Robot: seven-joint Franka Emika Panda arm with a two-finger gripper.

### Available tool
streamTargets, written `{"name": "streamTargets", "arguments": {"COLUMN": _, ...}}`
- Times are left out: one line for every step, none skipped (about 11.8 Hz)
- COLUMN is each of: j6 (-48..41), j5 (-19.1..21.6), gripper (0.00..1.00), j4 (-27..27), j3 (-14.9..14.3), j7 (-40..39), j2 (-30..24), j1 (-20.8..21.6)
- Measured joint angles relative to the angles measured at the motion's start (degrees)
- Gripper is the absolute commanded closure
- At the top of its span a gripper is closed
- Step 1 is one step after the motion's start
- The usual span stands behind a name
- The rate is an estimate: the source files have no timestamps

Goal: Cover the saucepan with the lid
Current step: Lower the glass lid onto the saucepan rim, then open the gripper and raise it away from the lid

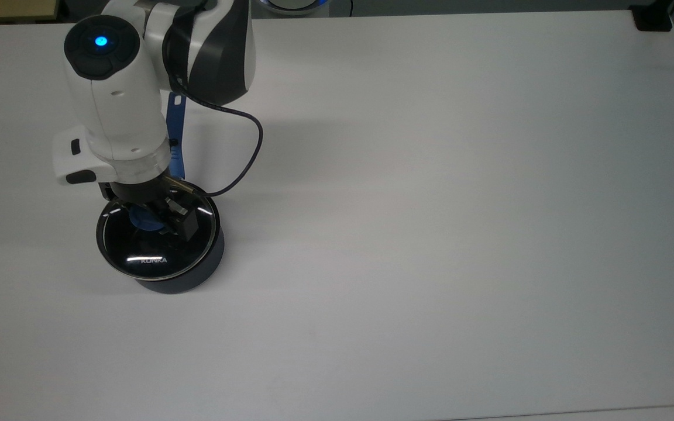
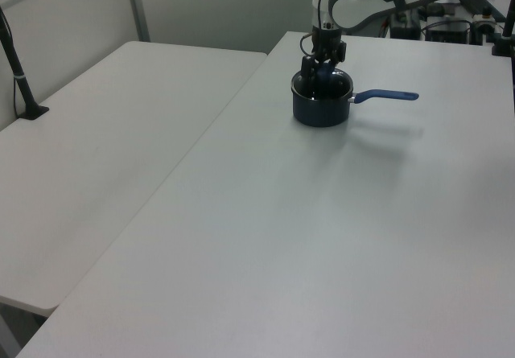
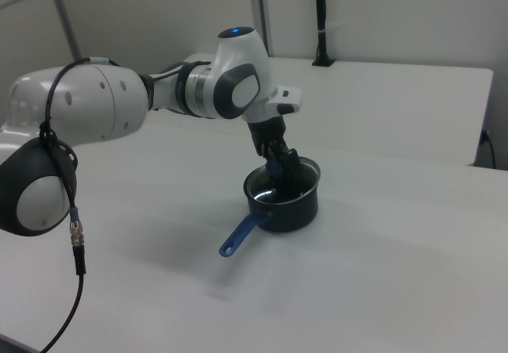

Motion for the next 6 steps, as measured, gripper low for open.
{"name": "streamTargets", "arguments": {"j6": 0.0, "j5": 0.0, "gripper": 0.00, "j4": 0.0, "j3": 0.0, "j7": 0.1, "j2": 0.1, "j1": 0.0}}
{"name": "streamTargets", "arguments": {"j6": 0.0, "j5": 0.0, "gripper": 0.00, "j4": 0.0, "j3": 0.0, "j7": 0.6, "j2": 0.1, "j1": 0.0}}
{"name": "streamTargets", "arguments": {"j6": 0.0, "j5": 0.0, "gripper": 0.00, "j4": 0.0, "j3": 0.0, "j7": 1.0, "j2": 0.1, "j1": 0.0}}
{"name": "streamTargets", "arguments": {"j6": 0.0, "j5": 0.0, "gripper": 0.00, "j4": 0.0, "j3": 0.0, "j7": 1.2, "j2": 0.0, "j1": 0.0}}
{"name": "streamTargets", "arguments": {"j6": 0.0, "j5": 0.0, "gripper": 0.00, "j4": 0.1, "j3": 0.0, "j7": 1.8, "j2": -0.3, "j1": -0.1}}
{"name": "streamTargets", "arguments": {"j6": 0.0, "j5": 0.0, "gripper": 0.00, "j4": 0.3, "j3": 0.0, "j7": 2.6, "j2": -1.4, "j1": -0.2}}
